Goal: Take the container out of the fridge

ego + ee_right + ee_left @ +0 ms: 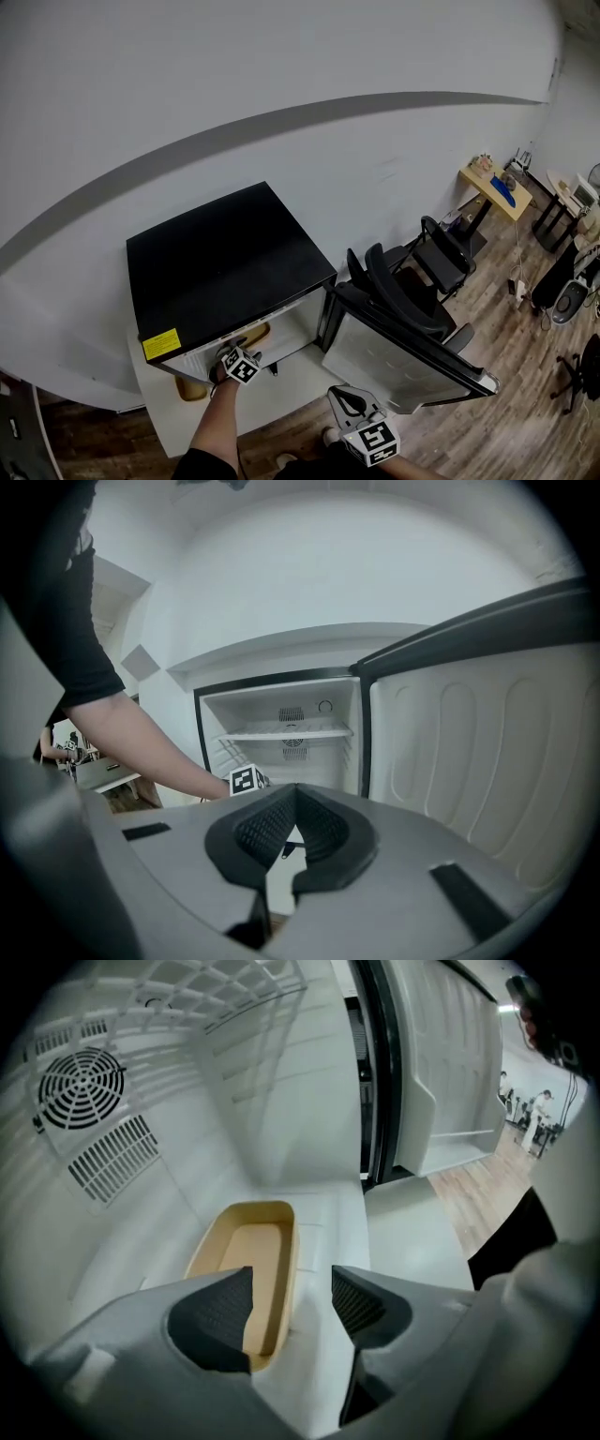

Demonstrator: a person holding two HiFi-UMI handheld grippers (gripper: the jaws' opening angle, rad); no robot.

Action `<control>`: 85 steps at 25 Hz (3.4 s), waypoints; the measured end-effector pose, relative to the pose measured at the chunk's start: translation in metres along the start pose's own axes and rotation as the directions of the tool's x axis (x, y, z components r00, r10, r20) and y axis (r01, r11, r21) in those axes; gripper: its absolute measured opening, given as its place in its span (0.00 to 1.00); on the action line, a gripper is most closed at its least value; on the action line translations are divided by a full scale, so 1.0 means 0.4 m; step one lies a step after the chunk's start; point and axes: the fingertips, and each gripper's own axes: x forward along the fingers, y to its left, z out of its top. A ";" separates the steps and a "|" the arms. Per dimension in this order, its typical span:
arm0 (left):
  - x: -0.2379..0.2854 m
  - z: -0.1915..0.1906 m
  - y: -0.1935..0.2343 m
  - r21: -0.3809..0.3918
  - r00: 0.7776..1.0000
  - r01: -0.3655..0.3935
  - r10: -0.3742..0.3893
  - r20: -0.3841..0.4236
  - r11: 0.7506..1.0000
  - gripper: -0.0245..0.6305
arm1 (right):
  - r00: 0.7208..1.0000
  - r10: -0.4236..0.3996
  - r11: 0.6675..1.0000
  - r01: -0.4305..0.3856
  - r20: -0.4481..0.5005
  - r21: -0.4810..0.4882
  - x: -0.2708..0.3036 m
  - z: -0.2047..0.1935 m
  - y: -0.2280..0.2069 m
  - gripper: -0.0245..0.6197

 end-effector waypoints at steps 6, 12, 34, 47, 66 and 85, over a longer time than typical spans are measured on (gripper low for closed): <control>0.041 -0.021 0.016 -0.010 0.999 0.020 -0.020 -0.041 1.000 0.42 | 1.000 0.023 1.000 -0.023 -0.022 -0.007 0.020 -0.008 0.004 0.03; 0.066 -0.022 -0.008 0.005 0.995 0.042 -0.042 -0.087 0.999 0.37 | 0.999 0.008 1.000 -0.008 -0.041 0.002 0.019 -0.019 -0.024 0.03; -0.184 0.088 -0.132 -0.017 0.968 -0.018 0.021 0.250 1.000 0.08 | 0.999 0.044 0.999 -0.044 0.014 -0.009 -0.009 0.004 0.040 0.03; -0.583 0.083 -0.373 -0.310 0.851 0.120 0.064 0.522 0.943 0.08 | 0.999 0.052 0.999 -0.052 0.011 0.011 -0.031 -0.027 0.043 0.03; -1.015 -0.125 -0.318 -0.755 0.653 -0.030 0.585 0.481 0.655 0.08 | 0.976 0.217 0.974 -0.216 0.014 -0.070 0.028 0.013 0.233 0.03; -1.069 -0.291 -0.202 -0.875 0.596 -0.135 0.744 0.303 0.465 0.08 | 0.979 0.202 0.969 -0.198 0.017 -0.147 0.091 0.067 0.250 0.03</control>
